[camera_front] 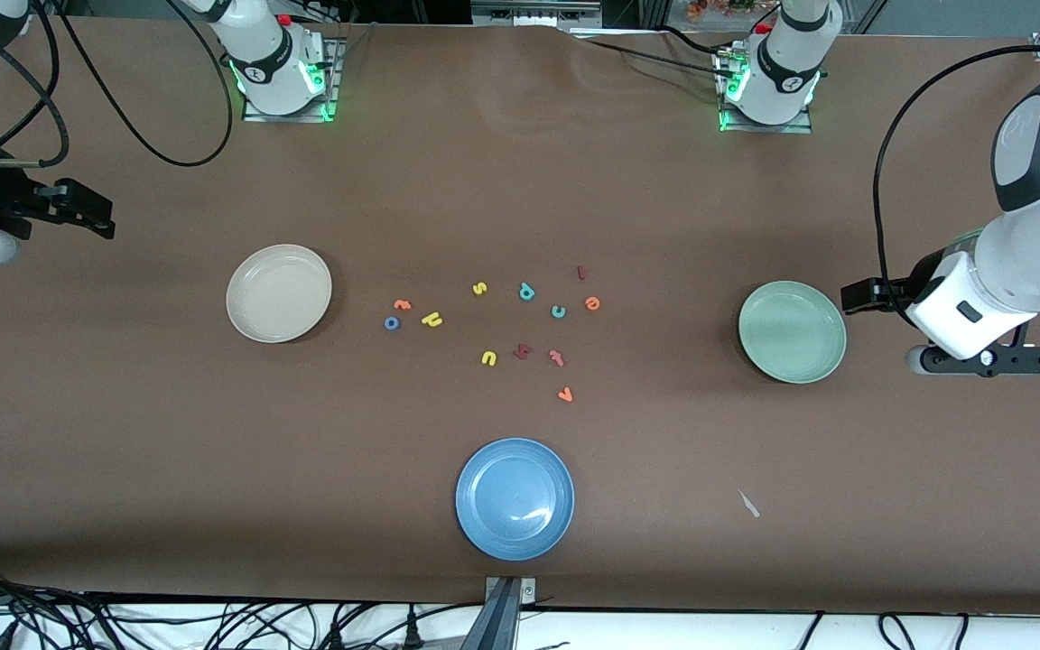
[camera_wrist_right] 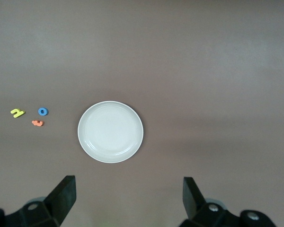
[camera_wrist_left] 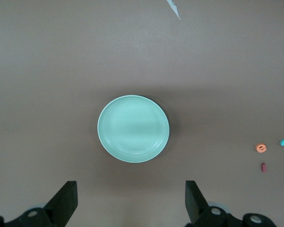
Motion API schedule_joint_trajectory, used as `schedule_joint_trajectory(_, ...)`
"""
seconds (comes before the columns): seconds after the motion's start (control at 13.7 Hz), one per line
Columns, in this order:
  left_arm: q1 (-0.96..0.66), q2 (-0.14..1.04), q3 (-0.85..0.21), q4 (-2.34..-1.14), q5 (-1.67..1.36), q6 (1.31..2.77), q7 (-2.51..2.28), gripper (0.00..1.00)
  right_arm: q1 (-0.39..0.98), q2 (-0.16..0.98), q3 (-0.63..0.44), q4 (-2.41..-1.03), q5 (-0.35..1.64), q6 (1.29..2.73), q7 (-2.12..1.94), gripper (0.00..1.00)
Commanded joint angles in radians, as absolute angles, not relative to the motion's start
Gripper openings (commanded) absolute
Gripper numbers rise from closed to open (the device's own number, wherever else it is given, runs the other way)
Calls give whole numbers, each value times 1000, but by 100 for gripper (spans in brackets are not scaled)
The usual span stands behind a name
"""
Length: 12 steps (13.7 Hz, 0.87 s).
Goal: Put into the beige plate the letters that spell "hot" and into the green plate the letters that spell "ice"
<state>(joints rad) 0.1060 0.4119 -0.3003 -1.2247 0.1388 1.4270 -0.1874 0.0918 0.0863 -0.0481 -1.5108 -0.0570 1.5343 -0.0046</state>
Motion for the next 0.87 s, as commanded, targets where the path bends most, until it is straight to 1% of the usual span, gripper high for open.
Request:
schedule_joint_trajectory(0.0, 114, 397, -296, -1236, 103, 1431, -163, 100, 91, 98, -44, -1483, -40, 1523, 8, 100)
schedule_joint_trajectory(0.8, 109, 397, -296, -1238, 103, 1428, -164, 100, 86, 97, -48, -1482, -34, 1529, 8, 100)
